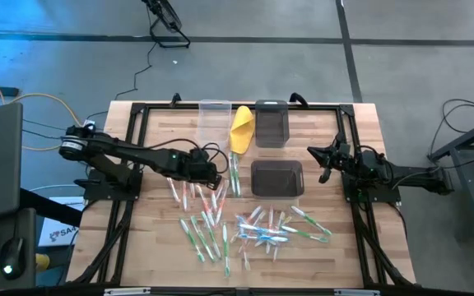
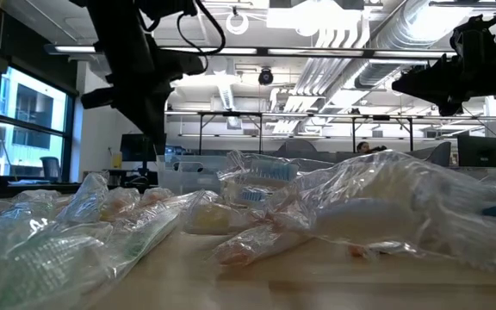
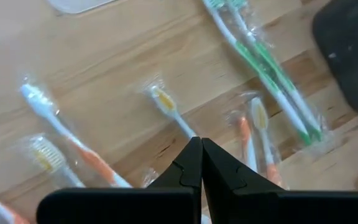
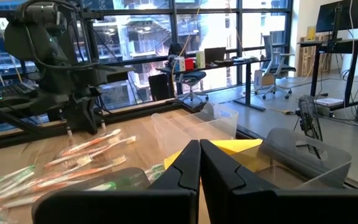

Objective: Pick & Place Toothbrushes
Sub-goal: Put the orange toothbrush into the transparent bin

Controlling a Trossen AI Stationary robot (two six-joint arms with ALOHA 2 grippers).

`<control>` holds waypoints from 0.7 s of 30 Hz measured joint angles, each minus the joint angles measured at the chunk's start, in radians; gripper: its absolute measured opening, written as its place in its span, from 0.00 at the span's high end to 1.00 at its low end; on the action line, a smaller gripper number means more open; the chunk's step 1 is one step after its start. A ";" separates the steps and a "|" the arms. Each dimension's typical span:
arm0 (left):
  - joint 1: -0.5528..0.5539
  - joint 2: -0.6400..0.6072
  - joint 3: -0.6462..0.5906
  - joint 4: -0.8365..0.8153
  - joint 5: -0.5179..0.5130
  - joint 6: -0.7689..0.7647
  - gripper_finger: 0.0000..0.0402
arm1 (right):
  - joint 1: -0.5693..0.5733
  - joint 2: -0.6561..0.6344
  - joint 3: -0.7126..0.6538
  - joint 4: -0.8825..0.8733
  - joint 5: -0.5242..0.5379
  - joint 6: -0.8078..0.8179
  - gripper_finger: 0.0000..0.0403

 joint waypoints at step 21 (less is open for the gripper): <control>0.000 0.104 -0.001 0.054 0.045 -0.142 0.40 | 0.000 0.001 0.000 -0.006 0.000 -0.007 0.99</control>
